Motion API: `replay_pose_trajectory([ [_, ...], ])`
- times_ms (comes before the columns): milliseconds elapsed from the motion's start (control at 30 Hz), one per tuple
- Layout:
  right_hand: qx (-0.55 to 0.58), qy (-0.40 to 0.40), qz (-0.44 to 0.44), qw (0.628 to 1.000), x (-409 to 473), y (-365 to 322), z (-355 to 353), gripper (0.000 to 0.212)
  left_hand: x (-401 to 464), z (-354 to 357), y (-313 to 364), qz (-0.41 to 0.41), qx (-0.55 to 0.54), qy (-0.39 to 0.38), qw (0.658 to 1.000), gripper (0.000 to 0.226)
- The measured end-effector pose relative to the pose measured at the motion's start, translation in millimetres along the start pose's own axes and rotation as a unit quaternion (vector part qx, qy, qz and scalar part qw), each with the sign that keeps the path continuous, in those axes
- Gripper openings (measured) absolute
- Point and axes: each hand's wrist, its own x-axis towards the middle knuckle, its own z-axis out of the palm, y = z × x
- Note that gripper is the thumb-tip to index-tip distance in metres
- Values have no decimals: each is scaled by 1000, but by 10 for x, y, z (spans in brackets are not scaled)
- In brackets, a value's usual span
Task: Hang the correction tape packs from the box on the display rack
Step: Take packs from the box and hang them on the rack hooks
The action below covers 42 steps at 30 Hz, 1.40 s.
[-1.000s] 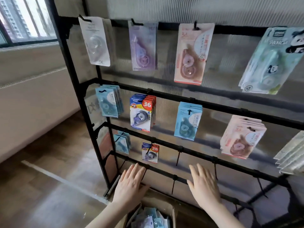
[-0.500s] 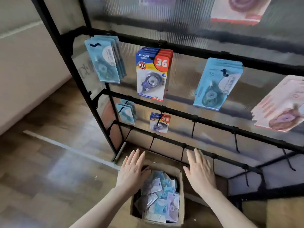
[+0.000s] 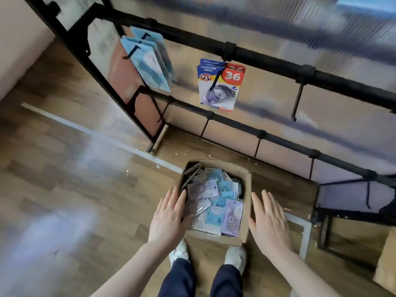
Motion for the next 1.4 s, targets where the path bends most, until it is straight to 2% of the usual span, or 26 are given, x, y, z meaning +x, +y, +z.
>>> replay_pose_trajectory([
  [100, 11, -33, 9, 999, 11, 57, 301, 70, 118, 303, -18, -14, -4, -26, 1000, 93],
  [267, 17, -69, 12, 997, 72, 120, 679, 70, 389, 707, -17, -15, 2, -59, 998, 67],
  [633, 20, -173, 32, 984, 211, 230, 1305, 67, 946, 1523, -85, -4, 2, -118, 993, 63],
  [900, 19, -198, 28, 980, 234, 314, 1734, 66, 1384, 1853, -119, 3, 6, -130, 991, 67],
  [1133, 13, -148, 10, 989, 263, 412, 2230, 63, 2014, 2245, -141, 21, 15, -119, 992, 64],
  [1400, 13, -118, -23, 993, 350, 493, 2674, 60, 2474, 2632, -101, 42, 18, -124, 991, 78],
])
